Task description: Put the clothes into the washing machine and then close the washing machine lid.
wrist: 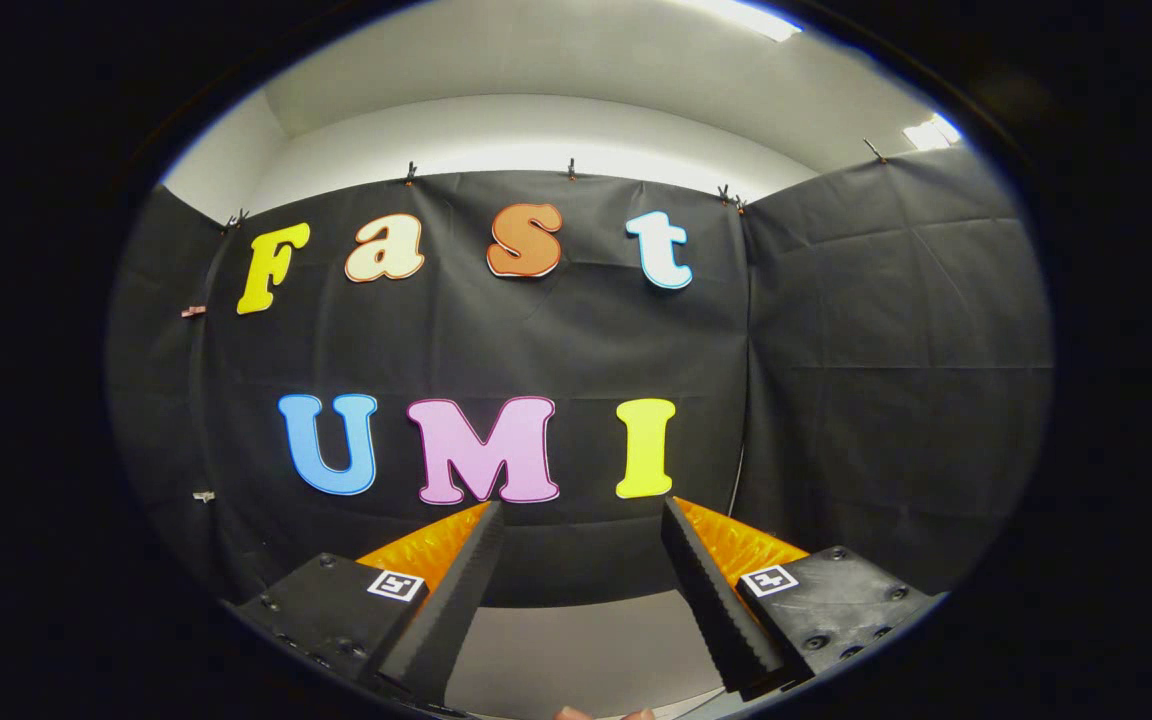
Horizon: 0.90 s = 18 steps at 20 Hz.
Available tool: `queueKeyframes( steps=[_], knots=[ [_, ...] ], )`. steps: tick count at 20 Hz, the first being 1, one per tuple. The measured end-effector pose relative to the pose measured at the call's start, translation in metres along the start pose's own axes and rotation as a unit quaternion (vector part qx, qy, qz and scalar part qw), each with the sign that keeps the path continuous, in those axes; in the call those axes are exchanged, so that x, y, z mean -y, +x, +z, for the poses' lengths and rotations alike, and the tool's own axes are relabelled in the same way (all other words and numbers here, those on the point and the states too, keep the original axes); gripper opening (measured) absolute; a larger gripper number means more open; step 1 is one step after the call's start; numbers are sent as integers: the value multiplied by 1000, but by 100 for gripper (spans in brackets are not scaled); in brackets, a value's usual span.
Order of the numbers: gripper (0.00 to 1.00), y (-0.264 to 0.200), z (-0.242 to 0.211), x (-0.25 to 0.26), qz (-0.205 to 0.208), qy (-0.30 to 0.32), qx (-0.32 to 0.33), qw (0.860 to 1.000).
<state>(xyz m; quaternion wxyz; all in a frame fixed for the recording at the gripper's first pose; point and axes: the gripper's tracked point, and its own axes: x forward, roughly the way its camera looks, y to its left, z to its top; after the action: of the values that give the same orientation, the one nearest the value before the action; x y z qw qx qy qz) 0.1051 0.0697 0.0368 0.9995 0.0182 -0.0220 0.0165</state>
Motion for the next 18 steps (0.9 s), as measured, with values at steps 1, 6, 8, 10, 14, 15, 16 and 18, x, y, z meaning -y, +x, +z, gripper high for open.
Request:
queueKeyframes(
  steps=[1, 6, 8, 10, 14, 15, 16, 18],
  knots=[
    [99, -1, 0, 0, -1, -2, 0, 1000],
    [99, -5, 2, -4, -1, -13, 5, 1000],
    [99, -8, 2, -5, -1, -14, 5, 1000],
    [99, -9, 1, -6, -1, -12, 2, 1000],
    [99, -9, -2, -8, 0, -12, 0, 1000],
    [99, -9, -1, -9, 1, -13, -1, 1000],
    [99, -9, -2, -10, 1, -13, -2, 1000],
    [99, -9, -2, -11, 1, -13, -2, 1000]
  ],
)
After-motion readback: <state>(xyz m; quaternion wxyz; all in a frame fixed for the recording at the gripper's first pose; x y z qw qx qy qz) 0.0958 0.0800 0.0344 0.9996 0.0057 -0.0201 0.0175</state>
